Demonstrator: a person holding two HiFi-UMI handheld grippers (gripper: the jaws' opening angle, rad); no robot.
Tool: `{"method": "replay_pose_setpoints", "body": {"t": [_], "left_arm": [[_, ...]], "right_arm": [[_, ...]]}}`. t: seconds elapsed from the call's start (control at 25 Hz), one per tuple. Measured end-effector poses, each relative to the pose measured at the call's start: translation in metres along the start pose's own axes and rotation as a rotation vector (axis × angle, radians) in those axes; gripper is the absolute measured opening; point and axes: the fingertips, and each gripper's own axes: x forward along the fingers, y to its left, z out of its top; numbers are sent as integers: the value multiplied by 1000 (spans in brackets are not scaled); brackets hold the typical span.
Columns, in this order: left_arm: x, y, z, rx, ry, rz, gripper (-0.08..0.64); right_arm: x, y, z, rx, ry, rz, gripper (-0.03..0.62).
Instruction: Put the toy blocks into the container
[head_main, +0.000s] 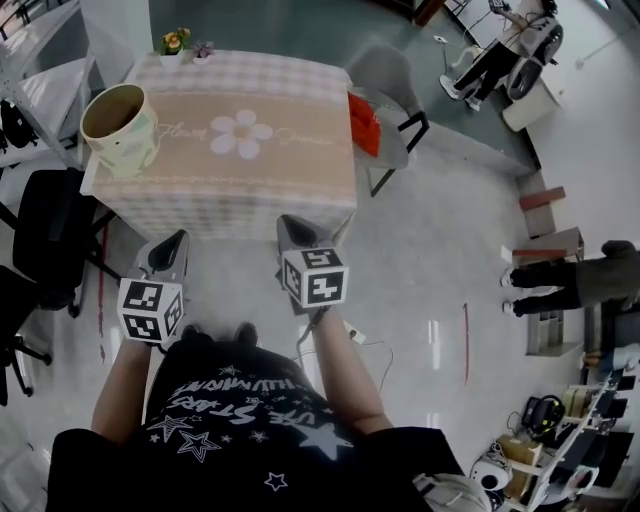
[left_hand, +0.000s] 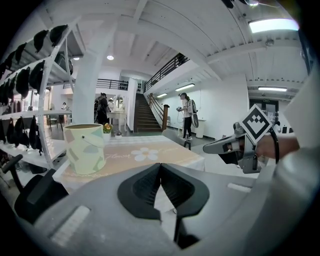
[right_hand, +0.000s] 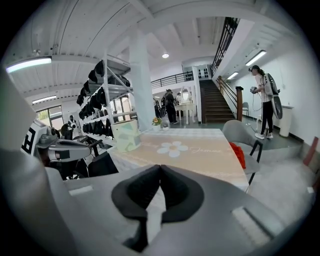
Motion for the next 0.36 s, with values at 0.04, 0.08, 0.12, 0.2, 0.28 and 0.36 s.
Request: {"method": "replay_pose_setpoints", "body": {"t": [0.04, 0.08, 0.12, 0.2, 0.28, 0.36], "left_arm": [[-2, 2, 2, 0, -2, -4, 9], [-3, 4, 3, 1, -3, -9, 9], [-5, 7, 4, 3, -3, -12, 10], [-8, 12, 3, 7, 3, -16, 9], [-14, 16, 4, 7, 5, -22, 9], [-21, 18, 6, 10, 3, -29, 10]], "right_arm": [[0, 3, 0, 1, 3, -1, 5], [1, 7, 1, 1, 4, -2, 5], [1, 11, 2, 0, 4, -2, 5], [3, 18, 3, 2, 2, -4, 5], [2, 26, 5, 9, 2, -6, 5], [1, 34, 5, 14, 4, -7, 5]]}}
